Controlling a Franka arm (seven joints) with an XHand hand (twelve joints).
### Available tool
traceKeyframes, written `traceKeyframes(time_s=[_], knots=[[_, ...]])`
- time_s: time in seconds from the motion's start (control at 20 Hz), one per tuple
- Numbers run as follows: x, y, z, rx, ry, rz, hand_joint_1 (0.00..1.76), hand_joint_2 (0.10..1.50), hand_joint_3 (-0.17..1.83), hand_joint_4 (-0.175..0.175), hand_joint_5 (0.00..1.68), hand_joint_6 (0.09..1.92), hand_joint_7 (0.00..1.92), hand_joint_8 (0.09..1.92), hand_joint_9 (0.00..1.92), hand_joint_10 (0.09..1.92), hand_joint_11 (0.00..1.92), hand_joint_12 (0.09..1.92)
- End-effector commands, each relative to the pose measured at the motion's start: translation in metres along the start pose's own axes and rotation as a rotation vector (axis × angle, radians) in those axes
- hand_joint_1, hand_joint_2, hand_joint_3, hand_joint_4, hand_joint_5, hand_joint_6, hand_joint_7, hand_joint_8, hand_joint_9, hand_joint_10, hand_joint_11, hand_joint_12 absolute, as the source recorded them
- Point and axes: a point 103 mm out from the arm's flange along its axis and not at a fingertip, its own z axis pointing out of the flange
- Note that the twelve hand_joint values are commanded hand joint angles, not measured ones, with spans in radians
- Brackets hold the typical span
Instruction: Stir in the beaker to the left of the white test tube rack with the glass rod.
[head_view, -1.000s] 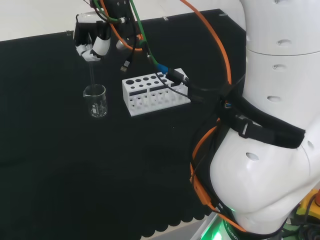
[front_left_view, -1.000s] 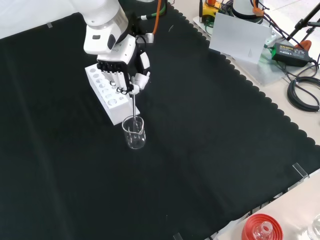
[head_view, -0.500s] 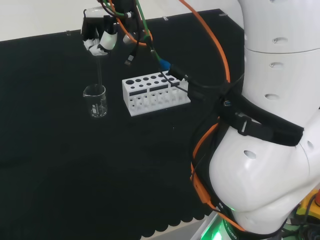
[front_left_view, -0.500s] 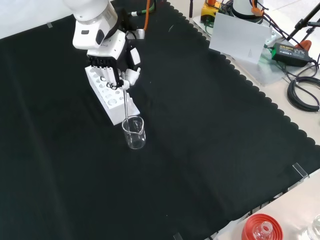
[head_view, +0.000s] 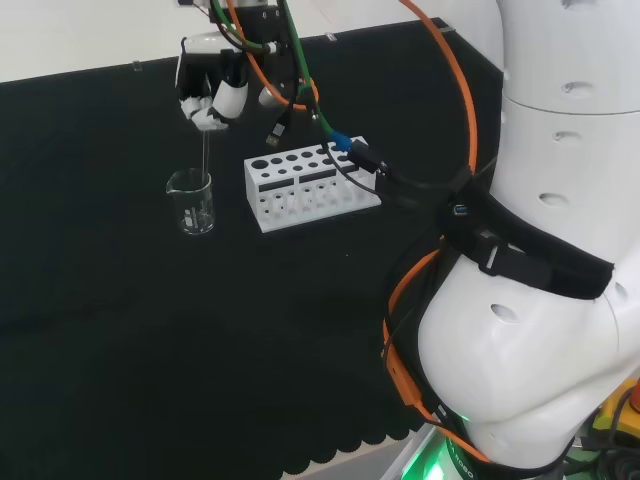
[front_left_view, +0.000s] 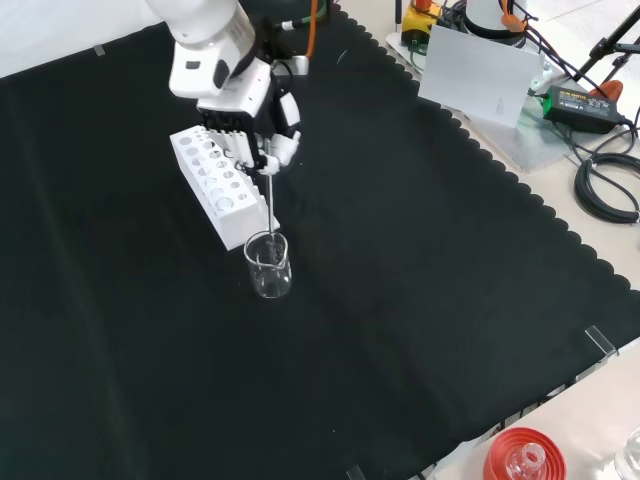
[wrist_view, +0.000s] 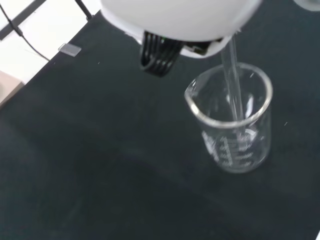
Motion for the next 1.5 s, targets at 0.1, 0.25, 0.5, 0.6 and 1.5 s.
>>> traceKeyframes(time_s=[0.1, 0.25, 0.5, 0.6, 1.5], knots=[[0.027, 0.032, 0.009, -0.004, 0.035, -0.043, 1.32, 0.57, 0.88, -0.175, 1.11, 0.85, 1.31, 0.95, 1.69, 0.56, 1.61, 0.74], [0.026, 0.046, 0.005, 0.000, 0.029, -0.063, 1.32, 0.57, 0.88, -0.175, 1.11, 0.85, 1.31, 0.95, 1.69, 0.56, 1.61, 0.74], [0.019, 0.059, -0.004, 0.008, 0.010, -0.080, 1.32, 0.57, 0.88, -0.175, 1.11, 0.85, 1.31, 0.95, 1.69, 0.56, 1.61, 0.74], [0.009, 0.062, -0.012, 0.007, 0.009, -0.077, 1.32, 0.57, 0.88, -0.175, 1.11, 0.85, 1.31, 0.95, 1.69, 0.56, 1.61, 0.74], [-0.032, 0.012, -0.021, -0.012, 0.003, 0.024, 1.32, 0.57, 0.89, -0.175, 1.11, 0.85, 1.30, 0.95, 1.69, 0.56, 1.61, 0.74]])
